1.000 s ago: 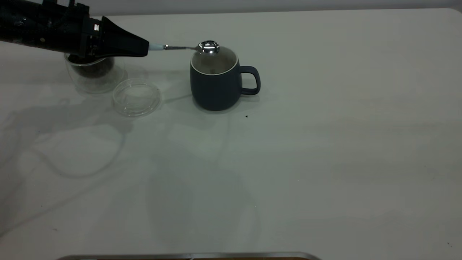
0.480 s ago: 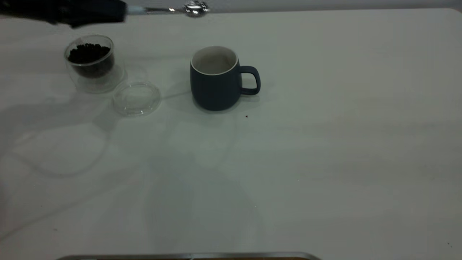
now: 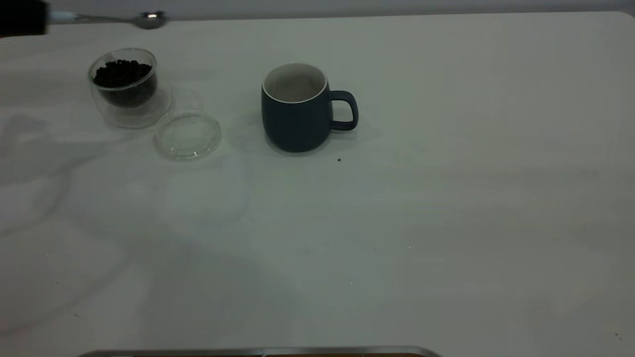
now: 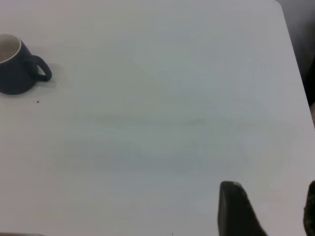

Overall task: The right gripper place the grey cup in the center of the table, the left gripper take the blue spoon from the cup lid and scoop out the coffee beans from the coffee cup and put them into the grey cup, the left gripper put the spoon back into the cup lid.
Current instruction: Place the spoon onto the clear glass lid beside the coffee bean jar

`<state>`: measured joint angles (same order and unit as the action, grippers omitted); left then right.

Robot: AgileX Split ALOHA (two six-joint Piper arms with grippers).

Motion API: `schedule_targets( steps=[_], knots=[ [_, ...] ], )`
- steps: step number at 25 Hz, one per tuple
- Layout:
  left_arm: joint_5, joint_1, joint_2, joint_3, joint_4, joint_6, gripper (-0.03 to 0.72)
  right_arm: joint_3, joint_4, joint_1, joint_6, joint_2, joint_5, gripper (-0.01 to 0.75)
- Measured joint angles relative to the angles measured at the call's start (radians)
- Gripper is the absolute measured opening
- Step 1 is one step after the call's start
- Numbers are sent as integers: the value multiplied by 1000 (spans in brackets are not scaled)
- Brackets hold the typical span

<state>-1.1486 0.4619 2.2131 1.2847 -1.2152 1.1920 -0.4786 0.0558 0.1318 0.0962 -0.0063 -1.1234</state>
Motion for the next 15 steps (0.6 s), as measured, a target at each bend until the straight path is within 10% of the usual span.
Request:
schedule_targets(
  steps=[15],
  knots=[
    [126,-27,111,0,144,-58,132,0,0,0,0,0,0,375]
  ],
)
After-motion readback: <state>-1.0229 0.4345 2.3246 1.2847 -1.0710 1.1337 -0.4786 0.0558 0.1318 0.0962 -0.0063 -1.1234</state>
